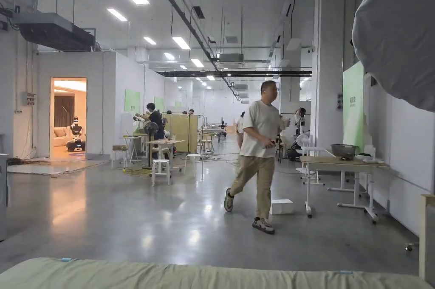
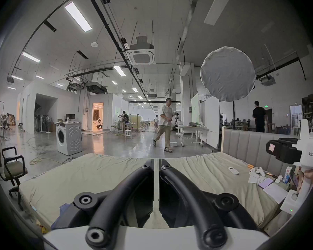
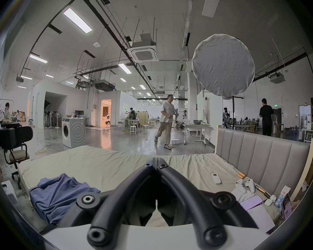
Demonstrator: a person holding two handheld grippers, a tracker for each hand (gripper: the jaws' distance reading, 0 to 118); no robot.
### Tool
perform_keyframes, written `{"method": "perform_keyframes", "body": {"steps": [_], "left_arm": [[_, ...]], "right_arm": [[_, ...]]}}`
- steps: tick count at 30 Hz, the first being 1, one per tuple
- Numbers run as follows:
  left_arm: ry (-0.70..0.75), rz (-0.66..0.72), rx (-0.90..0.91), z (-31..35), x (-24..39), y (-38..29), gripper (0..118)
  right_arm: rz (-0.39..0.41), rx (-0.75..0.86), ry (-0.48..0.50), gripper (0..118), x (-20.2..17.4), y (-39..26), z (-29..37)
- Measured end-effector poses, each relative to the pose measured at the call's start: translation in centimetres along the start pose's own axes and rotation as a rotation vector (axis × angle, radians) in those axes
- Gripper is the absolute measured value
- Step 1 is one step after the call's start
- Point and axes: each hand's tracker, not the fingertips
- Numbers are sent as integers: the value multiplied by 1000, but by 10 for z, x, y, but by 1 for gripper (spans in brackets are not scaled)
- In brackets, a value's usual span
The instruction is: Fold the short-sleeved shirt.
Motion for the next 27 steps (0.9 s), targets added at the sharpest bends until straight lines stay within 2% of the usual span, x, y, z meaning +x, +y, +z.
{"method": "perform_keyframes", "body": {"steps": [4,6,7,8,9,10,11,12,14,17,18,19,20,21,22,23,24,25,26,27], "left_arm": [[17,-19,2,-3,0,3,5],[45,-87,11,-8,2,6,5],[72,-176,17,-11,5,7,5],[107,-321,16,-14,15,4,5],[166,-560,26,-19,30,-9,5],[193,-840,30,-24,40,-27,5],[118,-1059,8,-25,44,-45,5],[51,-1209,0,-25,43,-61,5],[-95,-1441,-18,-23,38,-96,5],[-331,-1780,-154,-15,30,-151,4],[-428,-1857,-149,-7,21,-163,4],[-549,-1944,-20,2,20,-176,4],[-572,-1967,12,9,17,-186,4],[-613,-1956,-13,12,17,-184,4],[-608,-1903,-17,13,19,-182,4],[-472,-1919,18,8,21,-173,4],[-429,-1786,-12,2,26,-161,4],[-381,-1596,-39,-7,32,-141,4],[-336,-1321,-73,-20,39,-118,4],[-347,-997,-203,-27,38,-100,4]], "right_arm": [[12,5,-6,0,1,1,0],[94,5,-30,0,-2,5,-2],[185,-44,-138,0,-9,4,-4],[575,85,-176,0,-33,10,-3],[927,202,-148,0,-55,-1,-3],[1074,193,-111,0,-60,-16,-10],[1183,183,-38,0,-66,-27,-12],[1251,180,42,0,-63,-34,-15],[1409,190,237,0,-62,-60,-11],[1787,116,506,0,-63,-117,-4],[1875,85,587,0,-61,-133,2],[1957,18,640,0,-56,-150,10],[2007,103,780,0,-54,-162,19],[2015,110,792,0,-52,-169,23],[1985,92,764,0,-52,-163,33],[1922,73,723,0,-57,-154,29],[1819,64,632,0,-58,-146,26],[1688,38,568,0,-63,-126,18],[1527,17,471,0,-64,-106,8],[1417,16,391,0,-63,-89,0]]}}
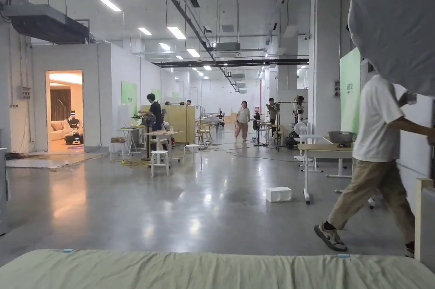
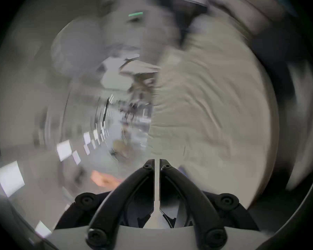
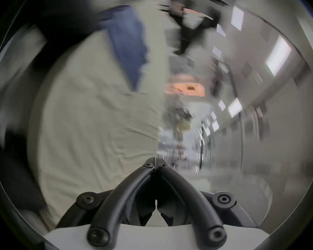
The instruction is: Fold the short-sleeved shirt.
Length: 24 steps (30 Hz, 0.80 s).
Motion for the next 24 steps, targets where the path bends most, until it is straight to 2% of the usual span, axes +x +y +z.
{"method": "perform_keyframes", "body": {"steps": [1,2,3,4,5,6,7,8,9,11,14,18,24], "left_arm": [[-4,252,32,3,-23,8,4],[9,506,93,9,-43,8,4],[36,675,131,14,-52,9,4],[49,872,163,20,-60,2,4],[54,1059,197,25,-61,-11,4],[42,1246,217,26,-59,-24,4],[7,1353,162,22,-51,-33,4],[-16,1369,114,21,-49,-36,4],[8,1299,110,24,-47,-37,4],[69,1176,120,33,-49,-27,4],[73,1194,123,38,-59,-23,4],[123,1127,109,40,-61,-16,4],[128,1121,110,41,-64,-16,4]], "right_arm": [[-182,-46,-83,0,18,-1,-2],[-436,-107,-162,0,39,-8,-3],[-672,-149,-216,0,54,-13,-1],[-964,-181,-266,0,58,-25,3],[-1242,-162,-260,0,55,-40,9],[-1428,-128,-207,0,48,-56,11],[-1670,-157,-107,0,34,-68,14],[-1762,-154,-120,0,27,-73,19],[-1776,-108,-120,0,26,-75,20],[-1727,-150,-151,0,23,-76,23],[-1651,-200,-209,0,25,-72,23],[-1666,-179,-231,0,30,-72,26],[-1596,-172,-248,0,39,-66,24]]}}
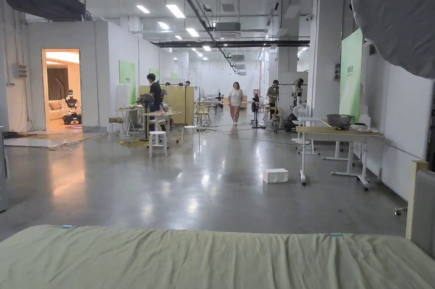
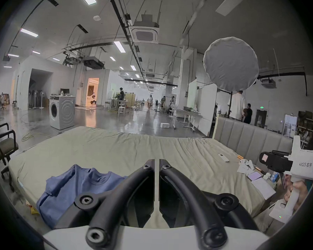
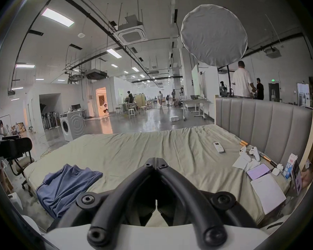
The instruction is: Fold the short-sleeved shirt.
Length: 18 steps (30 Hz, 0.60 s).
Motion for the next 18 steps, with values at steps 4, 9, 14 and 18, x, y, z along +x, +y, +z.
{"method": "perform_keyframes", "body": {"steps": [4,9,14,18], "left_arm": [[6,1,-6,-2,0,0,4],[2,-9,2,-1,-1,2,4],[69,17,-38,-5,-12,-1,4],[87,31,-40,0,-34,0,4]], "right_arm": [[12,33,20,0,-4,5,3],[101,75,24,0,-12,10,5],[93,45,47,0,-10,5,2],[94,39,67,0,-9,-2,4]]}}
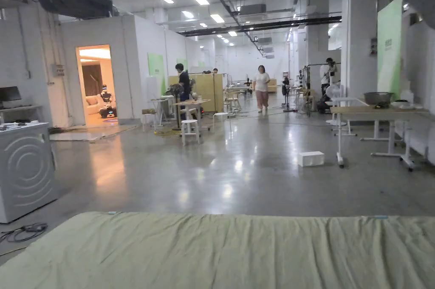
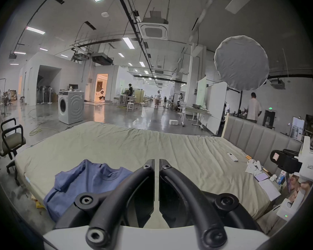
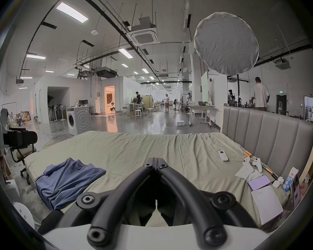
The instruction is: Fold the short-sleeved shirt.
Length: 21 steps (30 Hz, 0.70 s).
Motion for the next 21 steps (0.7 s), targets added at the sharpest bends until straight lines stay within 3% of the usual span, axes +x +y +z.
{"method": "perform_keyframes", "body": {"steps": [4,5,7,9,11,14,21], "left_arm": [[106,-1,-21,-5,-38,1,7],[107,9,-30,-9,-48,0,12],[81,78,-49,-17,-72,-4,29],[59,144,-79,-29,-93,-10,54],[53,167,-133,-47,-112,-20,74],[122,154,-253,-88,-138,-44,96],[133,127,-511,-202,-188,-108,96]], "right_arm": [[-24,-53,15,0,3,-13,-4],[-40,-74,17,0,5,-16,-5],[-76,-104,22,0,7,-24,-6],[-137,-177,20,0,10,-32,-8],[-129,-180,18,0,10,-36,-10],[-136,-237,13,0,11,-47,-13],[-136,-370,-2,0,6,-66,-28]]}}
